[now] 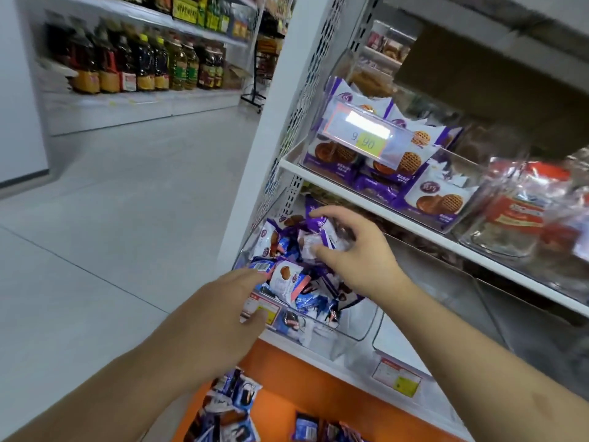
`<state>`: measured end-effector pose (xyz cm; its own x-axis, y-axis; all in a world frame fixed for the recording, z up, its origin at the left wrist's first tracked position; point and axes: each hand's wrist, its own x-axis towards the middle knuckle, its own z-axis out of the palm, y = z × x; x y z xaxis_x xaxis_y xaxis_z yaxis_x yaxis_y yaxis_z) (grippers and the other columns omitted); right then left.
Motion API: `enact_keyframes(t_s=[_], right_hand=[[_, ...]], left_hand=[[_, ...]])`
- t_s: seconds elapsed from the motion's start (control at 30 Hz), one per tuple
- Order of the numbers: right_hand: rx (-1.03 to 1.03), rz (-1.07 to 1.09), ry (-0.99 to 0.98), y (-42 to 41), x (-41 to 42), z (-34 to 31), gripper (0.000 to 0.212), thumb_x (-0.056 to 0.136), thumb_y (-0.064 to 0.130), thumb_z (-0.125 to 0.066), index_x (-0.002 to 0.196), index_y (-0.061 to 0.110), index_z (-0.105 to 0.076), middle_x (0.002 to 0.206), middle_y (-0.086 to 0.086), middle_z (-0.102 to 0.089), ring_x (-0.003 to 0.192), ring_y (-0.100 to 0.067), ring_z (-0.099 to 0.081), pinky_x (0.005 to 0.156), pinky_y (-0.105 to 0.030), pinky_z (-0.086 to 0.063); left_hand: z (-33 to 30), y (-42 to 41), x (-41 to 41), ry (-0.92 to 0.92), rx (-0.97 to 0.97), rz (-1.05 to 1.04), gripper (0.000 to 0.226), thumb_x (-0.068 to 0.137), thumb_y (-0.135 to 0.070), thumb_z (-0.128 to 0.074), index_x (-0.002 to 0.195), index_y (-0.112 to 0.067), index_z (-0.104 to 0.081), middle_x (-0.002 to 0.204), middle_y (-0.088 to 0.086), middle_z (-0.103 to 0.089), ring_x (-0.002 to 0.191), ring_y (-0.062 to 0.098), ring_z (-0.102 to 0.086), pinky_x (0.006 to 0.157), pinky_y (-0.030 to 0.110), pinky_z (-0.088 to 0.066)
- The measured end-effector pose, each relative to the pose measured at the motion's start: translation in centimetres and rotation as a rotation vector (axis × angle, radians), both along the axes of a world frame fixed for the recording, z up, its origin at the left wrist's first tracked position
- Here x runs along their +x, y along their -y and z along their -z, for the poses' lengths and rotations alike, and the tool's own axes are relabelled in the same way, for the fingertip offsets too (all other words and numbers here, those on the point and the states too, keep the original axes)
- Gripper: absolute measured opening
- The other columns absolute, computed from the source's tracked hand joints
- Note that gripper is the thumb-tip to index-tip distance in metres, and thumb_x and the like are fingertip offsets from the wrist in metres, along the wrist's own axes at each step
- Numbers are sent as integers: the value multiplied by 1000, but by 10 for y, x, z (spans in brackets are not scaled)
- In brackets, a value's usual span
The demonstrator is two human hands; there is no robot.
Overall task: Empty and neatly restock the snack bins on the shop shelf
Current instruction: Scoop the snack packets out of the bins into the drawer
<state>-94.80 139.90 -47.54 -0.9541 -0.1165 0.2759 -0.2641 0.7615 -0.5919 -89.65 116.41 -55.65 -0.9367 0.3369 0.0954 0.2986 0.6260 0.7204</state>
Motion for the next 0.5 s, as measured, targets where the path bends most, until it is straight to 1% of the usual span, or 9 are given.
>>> enact_keyframes(t_s=[0.07,0.1,0.13,0.17,0.23,0.27,0.33,0.43,0.5], right_hand=[[-38,-31,14,-3,40,-7,48,87,16,-83,122,44,-67,131,24,-64,125,2,-57,104,-18,-41],[-69,-34,31,-5,61,-9,47,88,16,-84,123,43,-68,133,22,-64,128,2,-56,107,-18,-39],[-112,-34,52,-7,81,-10,46,88,15,-84,123,40,-68,133,21,-65,128,2,-57,106,-16,-39],[-158,-34,77,-10,100,-11,46,89,12,-84,123,38,-69,130,22,-67,123,3,-60,103,-12,-41],[-238,-28,110,-16,137,-8,44,88,6,-82,122,30,-70,123,22,-69,113,3,-66,91,-9,-46],[-267,-16,118,-21,153,-4,44,88,3,-82,122,28,-70,122,22,-70,112,3,-66,90,-9,-47],[-300,14,139,-36,181,6,45,88,1,-82,123,26,-69,125,19,-69,117,2,-64,93,-10,-47],[-223,44,253,-72,218,28,45,91,11,-81,126,33,-66,134,18,-65,128,-2,-59,106,-17,-42],[-134,71,375,-108,244,47,45,92,17,-81,128,38,-64,137,23,-62,131,1,-56,107,-22,-42]], left_hand=[[-8,-4,7,-6,19,-13,67,99,-47,-62,158,-46,-30,162,-21,-35,140,-1,-40,109,19,-35],[-13,-6,11,4,46,1,71,96,-50,-66,157,-48,-30,160,-21,-39,138,1,-44,106,20,-39],[-17,-11,17,24,83,32,76,92,-54,-69,156,-51,-28,157,-22,-42,133,-1,-48,102,21,-42],[-20,-16,23,54,123,79,82,88,-57,-72,154,-55,-25,154,-24,-44,128,-5,-50,98,21,-45],[-27,-30,39,156,216,189,91,80,-60,-79,150,-64,-21,148,-32,-43,122,-9,-54,98,24,-51],[-29,-38,49,201,244,236,94,77,-61,-82,149,-67,-20,147,-36,-42,122,-9,-55,100,28,-54],[-30,-55,65,216,188,323,97,74,-65,-82,147,-70,-19,148,-40,-40,124,-8,-56,104,33,-53],[-27,-76,86,188,13,412,100,80,-60,-79,154,-62,-11,152,-37,-35,118,-13,-55,95,18,-49],[-24,-91,99,100,-140,440,99,86,-60,-73,156,-58,-3,161,-29,-30,131,-8,-48,100,20,-45]])
